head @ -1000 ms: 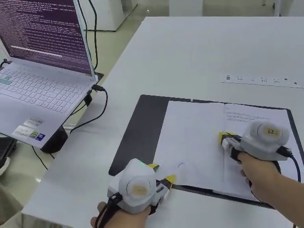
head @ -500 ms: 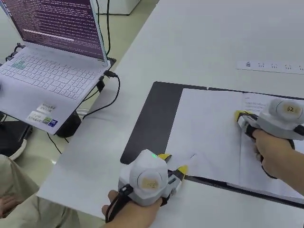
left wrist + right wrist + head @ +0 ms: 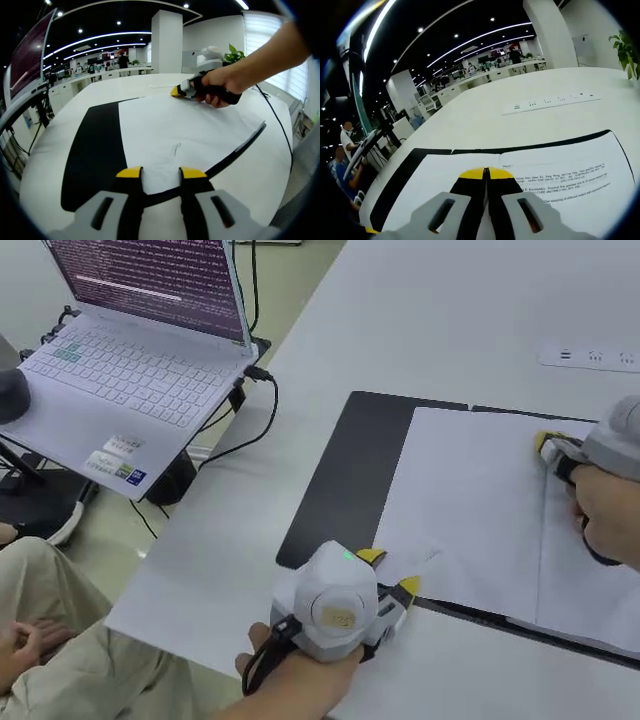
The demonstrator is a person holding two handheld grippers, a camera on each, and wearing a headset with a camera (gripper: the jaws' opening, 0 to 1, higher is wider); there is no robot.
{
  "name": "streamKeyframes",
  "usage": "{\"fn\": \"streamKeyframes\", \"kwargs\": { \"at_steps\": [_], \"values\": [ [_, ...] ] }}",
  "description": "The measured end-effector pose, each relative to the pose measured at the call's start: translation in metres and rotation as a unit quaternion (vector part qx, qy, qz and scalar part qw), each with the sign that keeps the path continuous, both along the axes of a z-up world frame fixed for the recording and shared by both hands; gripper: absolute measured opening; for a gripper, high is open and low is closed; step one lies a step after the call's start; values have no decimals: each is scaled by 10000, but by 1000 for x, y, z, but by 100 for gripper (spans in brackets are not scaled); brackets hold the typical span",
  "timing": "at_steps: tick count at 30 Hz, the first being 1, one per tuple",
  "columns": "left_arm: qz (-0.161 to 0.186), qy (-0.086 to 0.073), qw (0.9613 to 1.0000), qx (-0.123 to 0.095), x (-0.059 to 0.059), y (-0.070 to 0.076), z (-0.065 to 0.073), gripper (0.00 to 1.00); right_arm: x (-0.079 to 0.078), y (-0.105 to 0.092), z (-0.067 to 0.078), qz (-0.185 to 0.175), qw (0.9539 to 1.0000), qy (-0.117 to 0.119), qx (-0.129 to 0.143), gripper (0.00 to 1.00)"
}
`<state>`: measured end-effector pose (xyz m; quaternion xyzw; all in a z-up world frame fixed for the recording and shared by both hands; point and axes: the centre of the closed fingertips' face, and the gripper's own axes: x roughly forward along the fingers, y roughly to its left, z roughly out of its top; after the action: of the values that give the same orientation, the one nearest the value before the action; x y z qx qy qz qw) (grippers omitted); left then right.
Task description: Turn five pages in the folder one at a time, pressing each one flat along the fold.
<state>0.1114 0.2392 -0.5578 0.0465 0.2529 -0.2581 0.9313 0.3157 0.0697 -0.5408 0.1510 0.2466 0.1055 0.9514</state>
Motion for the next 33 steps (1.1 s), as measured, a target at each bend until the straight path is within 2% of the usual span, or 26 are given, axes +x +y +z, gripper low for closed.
{"fn": "streamKeyframes", "kwargs": {
  "at_steps": [5,8,19,24,33],
  "values": [
    [-4,-15,10000,-3,0,0,0,27,17,-8,-2,-163,9998,63,110,0],
    [-9,-16,10000,3,0,0,0,27,21,-9,-2,-222,9996,80,182,0],
    [1,-21,10000,4,0,0,0,27,16,-6,1,-48,9996,109,255,0],
    [1,-14,10000,11,0,0,0,27,12,-6,0,62,9996,110,267,0],
    [5,-6,10000,11,0,1,0,27,-26,6,7,376,9987,17,357,0]
  ]
}}
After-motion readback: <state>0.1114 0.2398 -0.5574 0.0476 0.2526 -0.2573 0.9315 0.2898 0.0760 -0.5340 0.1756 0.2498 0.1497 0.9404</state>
